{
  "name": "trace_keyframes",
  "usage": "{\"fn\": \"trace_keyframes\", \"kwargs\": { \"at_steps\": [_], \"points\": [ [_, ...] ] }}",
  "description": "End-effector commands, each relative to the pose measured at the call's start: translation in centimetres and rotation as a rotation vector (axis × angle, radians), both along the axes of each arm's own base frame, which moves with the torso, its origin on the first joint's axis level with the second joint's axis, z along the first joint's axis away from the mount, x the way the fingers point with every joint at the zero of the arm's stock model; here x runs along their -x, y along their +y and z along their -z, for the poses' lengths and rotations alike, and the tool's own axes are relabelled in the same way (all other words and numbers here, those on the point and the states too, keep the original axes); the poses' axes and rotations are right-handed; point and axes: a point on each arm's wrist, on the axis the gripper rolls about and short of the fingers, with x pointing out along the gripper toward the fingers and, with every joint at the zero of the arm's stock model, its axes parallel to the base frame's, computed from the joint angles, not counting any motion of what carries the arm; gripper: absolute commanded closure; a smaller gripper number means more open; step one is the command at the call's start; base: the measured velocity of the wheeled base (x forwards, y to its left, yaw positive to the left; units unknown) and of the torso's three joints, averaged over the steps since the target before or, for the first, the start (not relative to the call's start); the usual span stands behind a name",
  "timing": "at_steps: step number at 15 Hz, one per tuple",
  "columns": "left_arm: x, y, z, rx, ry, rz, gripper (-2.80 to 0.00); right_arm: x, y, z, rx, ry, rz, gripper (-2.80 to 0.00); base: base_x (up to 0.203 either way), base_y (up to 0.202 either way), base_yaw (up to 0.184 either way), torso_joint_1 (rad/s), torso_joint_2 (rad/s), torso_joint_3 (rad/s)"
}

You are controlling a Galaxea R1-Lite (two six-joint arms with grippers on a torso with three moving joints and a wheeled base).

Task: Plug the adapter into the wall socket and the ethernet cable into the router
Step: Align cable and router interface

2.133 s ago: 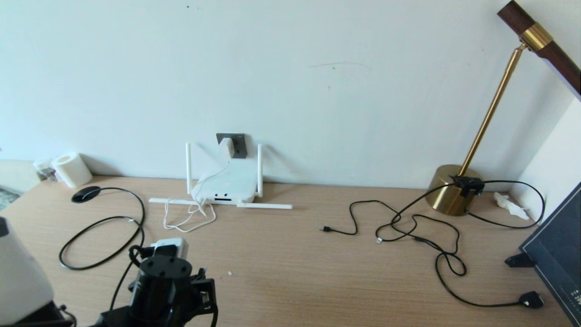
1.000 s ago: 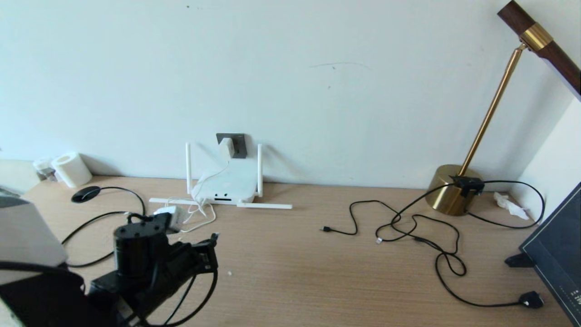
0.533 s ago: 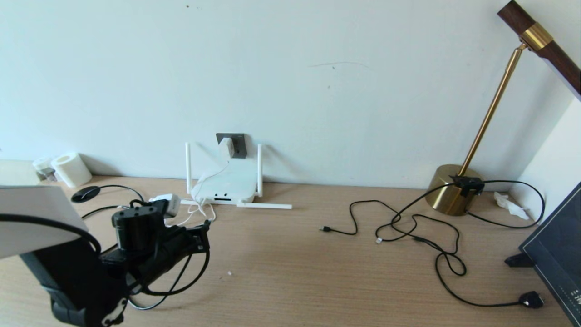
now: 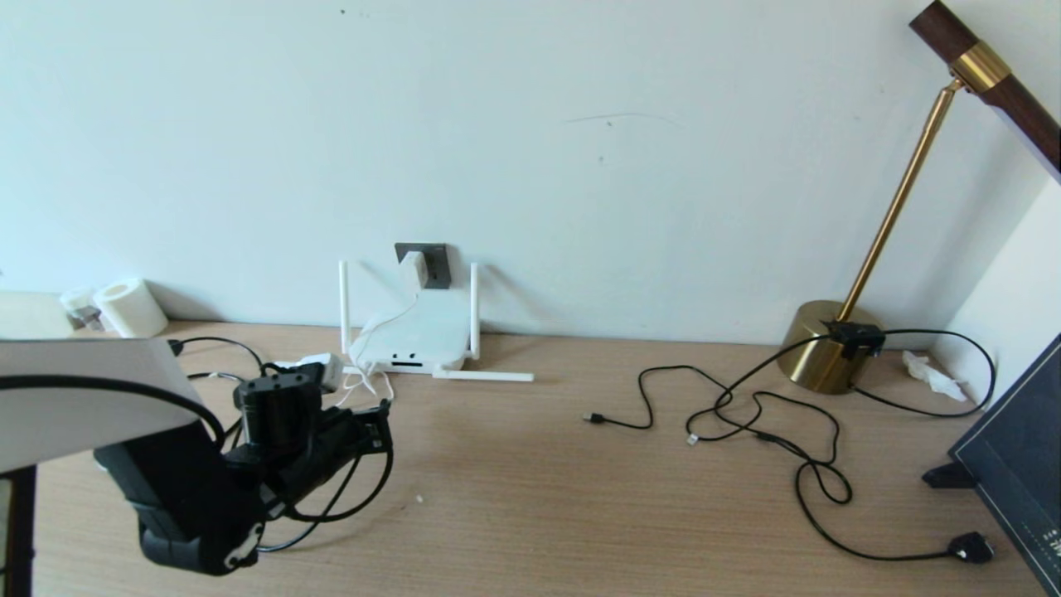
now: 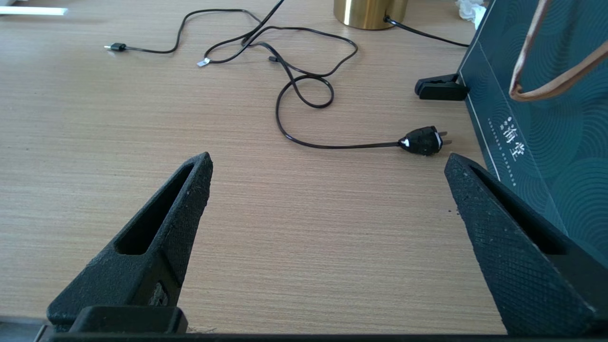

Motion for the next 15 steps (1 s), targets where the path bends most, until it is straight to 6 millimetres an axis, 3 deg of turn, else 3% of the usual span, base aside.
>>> {"fn": "trace_keyframes", "kwargs": {
  "at_steps": [1, 15],
  "points": [
    [0.0, 0.0, 0.4, 0.001, 0.007, -0.001, 0.0, 0.0, 0.0, 0.0, 0.0, 0.002, -0.001, -2.8, 0.0, 0.0, 0.0, 0.0, 0.0, 0.0],
    [-3.0, -0.2, -0.7, 0.009, 0.008, 0.025, 0.0, 0.0, 0.0, 0.0, 0.0, 0.002, -0.001, -2.8, 0.0, 0.0, 0.0, 0.0, 0.0, 0.0]
  ]
}}
